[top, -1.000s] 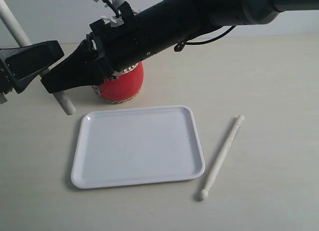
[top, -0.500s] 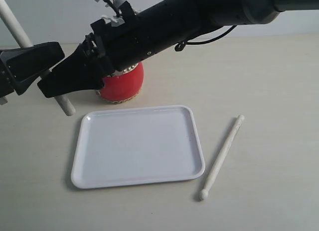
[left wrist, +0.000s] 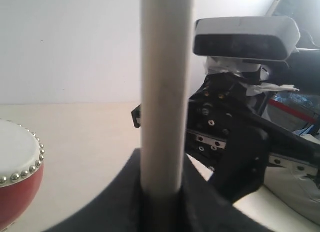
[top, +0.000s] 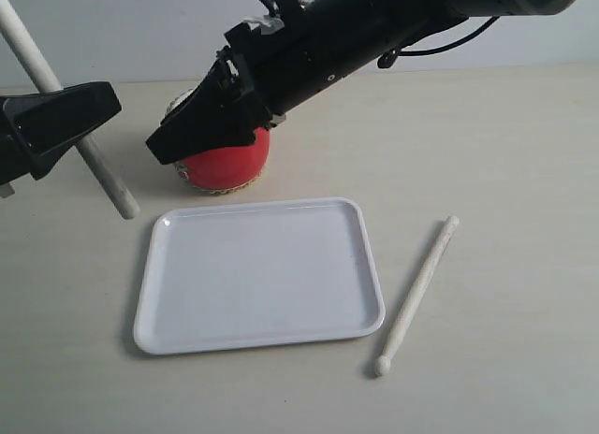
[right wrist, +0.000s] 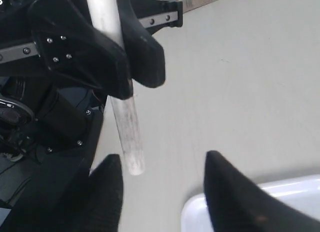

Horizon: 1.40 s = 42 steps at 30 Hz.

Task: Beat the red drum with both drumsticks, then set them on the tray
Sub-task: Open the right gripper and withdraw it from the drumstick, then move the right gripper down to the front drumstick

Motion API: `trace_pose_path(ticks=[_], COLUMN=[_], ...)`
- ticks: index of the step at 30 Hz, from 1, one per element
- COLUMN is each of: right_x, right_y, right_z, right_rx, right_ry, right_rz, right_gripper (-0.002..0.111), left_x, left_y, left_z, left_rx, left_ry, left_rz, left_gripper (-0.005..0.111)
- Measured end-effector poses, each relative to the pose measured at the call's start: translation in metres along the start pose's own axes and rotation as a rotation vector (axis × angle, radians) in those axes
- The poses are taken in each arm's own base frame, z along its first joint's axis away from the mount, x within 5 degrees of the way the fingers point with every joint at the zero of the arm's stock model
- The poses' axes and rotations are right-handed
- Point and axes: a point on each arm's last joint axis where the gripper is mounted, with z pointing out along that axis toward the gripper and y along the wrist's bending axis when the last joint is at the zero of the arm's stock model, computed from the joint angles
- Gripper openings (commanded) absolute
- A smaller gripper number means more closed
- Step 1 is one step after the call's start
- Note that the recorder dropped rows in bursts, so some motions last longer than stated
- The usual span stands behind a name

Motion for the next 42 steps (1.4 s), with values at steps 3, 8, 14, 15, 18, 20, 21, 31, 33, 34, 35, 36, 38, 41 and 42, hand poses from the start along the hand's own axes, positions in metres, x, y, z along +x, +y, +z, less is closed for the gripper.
trace_pose_path(ticks=[3,8,14,15,18,20,21,31,33,34,35,36,38,41,42], right_x=[0.000,0.003,0.009,0.009,0.008,0.008,0.008,0.008,0.004,0.003,0.001,0.000,-0.003,-0.005,-0.006], right_y=[0.000,-0.001,-0.004,-0.002,0.003,0.004,0.004,-0.004,-0.005,-0.005,-0.006,-0.006,-0.005,-0.001,-0.001], right_z=[0.000,0.005,0.027,0.032,0.042,0.045,0.045,-0.002,-0.024,-0.035,-0.044,-0.055,-0.072,-0.090,-0.093], right_rx=[0.001,-0.007,-0.037,-0.047,-0.060,-0.061,-0.059,0.084,0.189,0.254,0.309,0.381,0.507,0.652,0.684], right_ry=[0.004,0.014,0.018,0.020,0.028,0.029,0.029,0.113,0.134,0.141,0.148,0.162,0.197,0.261,0.277], right_rz=[0.006,0.015,0.051,0.050,0.043,0.044,0.046,0.097,0.108,0.117,0.121,0.121,0.111,0.075,0.067], right_gripper=[0.000,0.000,0.000,0.000,0.000,0.000,0.000,0.000,0.000,0.000,0.000,0.000,0.000,0.000,0.000], left_x=[0.000,-0.001,-0.002,-0.002,-0.002,-0.002,-0.002,0.002,0.003,0.003,0.003,0.003,0.004,0.004,0.004], left_y=[0.000,0.001,0.001,0.001,0.001,0.001,0.001,0.004,0.008,0.010,0.013,0.015,0.020,0.024,0.025], left_z=[0.000,0.000,0.000,0.000,0.000,0.000,0.000,0.000,0.000,0.000,0.000,0.001,0.001,0.000,0.000], left_rx=[-0.002,-0.009,-0.012,-0.010,-0.010,-0.010,-0.010,-0.043,-0.084,-0.111,-0.141,-0.163,-0.214,-0.265,-0.274], left_ry=[-0.003,-0.015,-0.020,-0.021,-0.021,-0.021,-0.022,0.020,0.042,0.060,0.075,0.088,0.118,0.143,0.147], left_rz=[-0.002,-0.009,-0.013,-0.013,-0.013,-0.013,-0.011,-0.001,0.002,0.006,0.005,0.002,-0.004,-0.012,-0.013], left_gripper=[0.000,0.000,0.000,0.000,0.000,0.000,0.000,0.000,0.000,0.000,0.000,0.000,0.000,0.000,0.000])
